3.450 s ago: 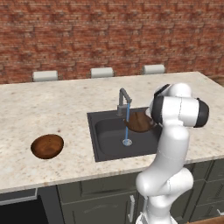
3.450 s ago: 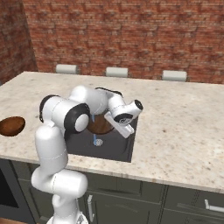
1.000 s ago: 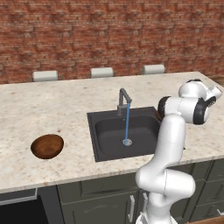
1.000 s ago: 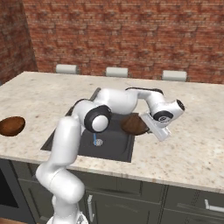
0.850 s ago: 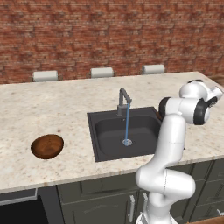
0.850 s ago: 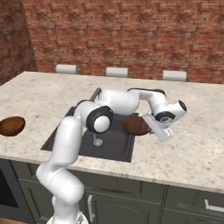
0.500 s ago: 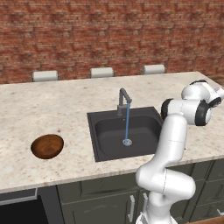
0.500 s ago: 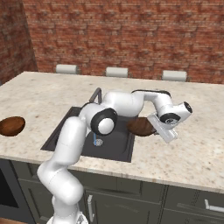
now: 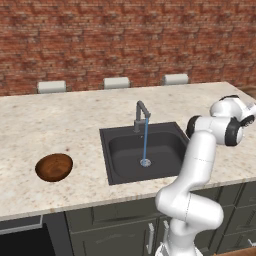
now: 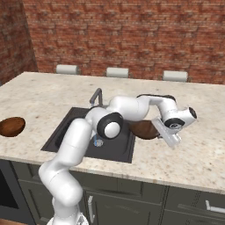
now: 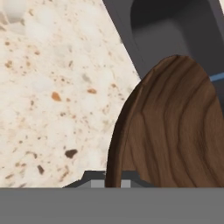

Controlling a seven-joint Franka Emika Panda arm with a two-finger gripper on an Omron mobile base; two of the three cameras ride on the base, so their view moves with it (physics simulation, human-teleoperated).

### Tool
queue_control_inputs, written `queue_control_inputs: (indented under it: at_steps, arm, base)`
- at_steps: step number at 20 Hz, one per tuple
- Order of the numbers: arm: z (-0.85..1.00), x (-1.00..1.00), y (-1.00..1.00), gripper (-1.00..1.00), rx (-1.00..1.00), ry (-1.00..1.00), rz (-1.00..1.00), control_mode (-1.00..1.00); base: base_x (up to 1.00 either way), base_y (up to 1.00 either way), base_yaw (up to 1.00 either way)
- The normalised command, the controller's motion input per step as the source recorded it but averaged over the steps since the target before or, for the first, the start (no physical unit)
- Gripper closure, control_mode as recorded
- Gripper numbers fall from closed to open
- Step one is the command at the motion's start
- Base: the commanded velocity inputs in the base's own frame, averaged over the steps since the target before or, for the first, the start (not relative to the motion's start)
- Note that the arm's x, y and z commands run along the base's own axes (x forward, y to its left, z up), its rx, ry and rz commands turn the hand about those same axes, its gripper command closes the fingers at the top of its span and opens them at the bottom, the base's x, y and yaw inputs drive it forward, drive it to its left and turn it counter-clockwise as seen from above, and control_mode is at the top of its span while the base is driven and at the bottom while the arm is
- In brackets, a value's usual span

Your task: Rinse each bowl for a few seconds and place them down in the sink or on the counter.

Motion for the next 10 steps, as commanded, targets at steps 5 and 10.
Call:
queue_control_inputs:
  at_steps: [5,10]
  arm:
    - [-0.22,0.00,-0.09,1.00,0.00,-0.04,0.00,-1.00]
    - [-0.23,0.00,-0.08,1.00,0.00,-0.04,0.00,-1.00]
  base:
    - [0.00,0.00,0.00]
    - [0.00,0.00,0.00]
